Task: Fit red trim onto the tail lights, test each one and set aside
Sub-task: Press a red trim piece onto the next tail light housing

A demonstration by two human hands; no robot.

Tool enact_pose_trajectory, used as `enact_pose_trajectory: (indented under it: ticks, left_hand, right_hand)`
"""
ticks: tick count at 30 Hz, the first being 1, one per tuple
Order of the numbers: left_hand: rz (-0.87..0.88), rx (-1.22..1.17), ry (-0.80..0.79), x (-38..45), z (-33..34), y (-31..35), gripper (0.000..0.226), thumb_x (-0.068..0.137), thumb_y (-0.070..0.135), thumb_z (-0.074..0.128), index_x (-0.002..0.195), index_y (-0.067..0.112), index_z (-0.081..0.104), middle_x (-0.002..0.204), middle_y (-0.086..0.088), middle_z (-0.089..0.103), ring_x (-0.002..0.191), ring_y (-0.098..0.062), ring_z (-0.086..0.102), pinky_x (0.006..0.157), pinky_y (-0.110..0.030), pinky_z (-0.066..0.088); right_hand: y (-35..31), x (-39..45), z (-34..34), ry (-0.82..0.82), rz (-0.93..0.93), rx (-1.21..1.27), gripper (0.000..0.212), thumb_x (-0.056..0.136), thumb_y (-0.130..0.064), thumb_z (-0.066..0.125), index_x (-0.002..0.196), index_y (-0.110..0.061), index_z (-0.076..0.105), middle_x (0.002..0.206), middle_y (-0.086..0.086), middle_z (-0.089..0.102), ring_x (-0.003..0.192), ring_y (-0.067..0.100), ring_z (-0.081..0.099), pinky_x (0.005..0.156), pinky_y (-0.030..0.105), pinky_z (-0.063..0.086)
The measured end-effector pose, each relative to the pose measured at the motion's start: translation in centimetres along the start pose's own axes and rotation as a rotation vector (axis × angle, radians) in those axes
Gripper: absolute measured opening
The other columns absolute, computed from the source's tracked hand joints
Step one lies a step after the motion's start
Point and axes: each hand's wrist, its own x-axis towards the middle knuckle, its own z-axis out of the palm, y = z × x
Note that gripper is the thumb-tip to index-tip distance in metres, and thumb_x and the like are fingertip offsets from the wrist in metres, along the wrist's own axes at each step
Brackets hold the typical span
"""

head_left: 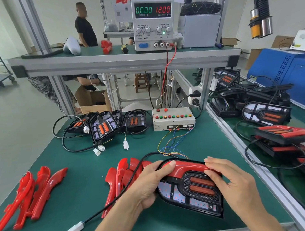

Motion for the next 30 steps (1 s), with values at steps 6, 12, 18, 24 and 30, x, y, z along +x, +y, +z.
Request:
enact_pose_trajectory:
  ticks: [6,12,18,24,30]
  left_hand:
    - [0.024,0.0,0.039,-0.01,0.09,-0.11,0.053,0.078,0.038,0.081,0.116,0.003,0.071,0.116,-0.026,0.072,0.102,-0.034,0.07,0.106,-0.056,0.049]
    - [0.051,-0.014,0.066,-0.21,0.34,-0.5,0.05,0.081,0.032,0.082,0.116,-0.001,0.069,0.112,-0.026,0.073,0.097,-0.033,0.07,0.1,-0.051,0.054]
    - [0.043,-0.047,0.085,-0.13,0.46,-0.55,0.048,0.078,0.026,0.086,0.113,-0.002,0.07,0.112,-0.028,0.072,0.096,-0.034,0.069,0.104,-0.058,0.05]
    - [0.056,-0.039,0.087,-0.09,0.56,-0.68,0.054,0.076,0.033,0.081,0.115,-0.003,0.069,0.114,-0.028,0.072,0.095,-0.032,0.07,0.1,-0.053,0.052]
    - [0.09,-0.014,0.123,-0.11,0.47,-0.82,0.054,0.071,0.035,0.084,0.11,0.0,0.071,0.107,-0.026,0.074,0.092,-0.033,0.071,0.098,-0.057,0.053]
  right_hand:
    - [0.15,-0.14,0.05,-0.021,0.018,0.016,0.018,0.077,-0.005,0.079,0.096,-0.006,0.08,0.109,-0.005,0.075,0.107,-0.003,0.067,0.101,0.011,0.047]
    - [0.45,-0.48,0.16,-0.055,0.087,0.054,0.018,0.079,-0.01,0.079,0.096,-0.013,0.081,0.113,-0.013,0.073,0.108,-0.005,0.066,0.099,0.009,0.046]
    - [0.89,-0.83,0.17,-0.076,0.23,0.199,0.016,0.081,-0.029,0.076,0.097,-0.028,0.079,0.12,-0.021,0.07,0.114,0.004,0.066,0.1,0.017,0.049]
    - [0.63,-0.71,0.58,-0.063,0.332,0.303,0.015,0.081,-0.031,0.076,0.095,-0.036,0.079,0.12,-0.019,0.07,0.116,0.008,0.066,0.1,0.023,0.05]
    - [0.05,-0.26,0.6,-0.081,0.33,0.262,0.016,0.08,-0.028,0.077,0.094,-0.03,0.081,0.116,-0.023,0.071,0.112,0.004,0.067,0.099,0.016,0.048]
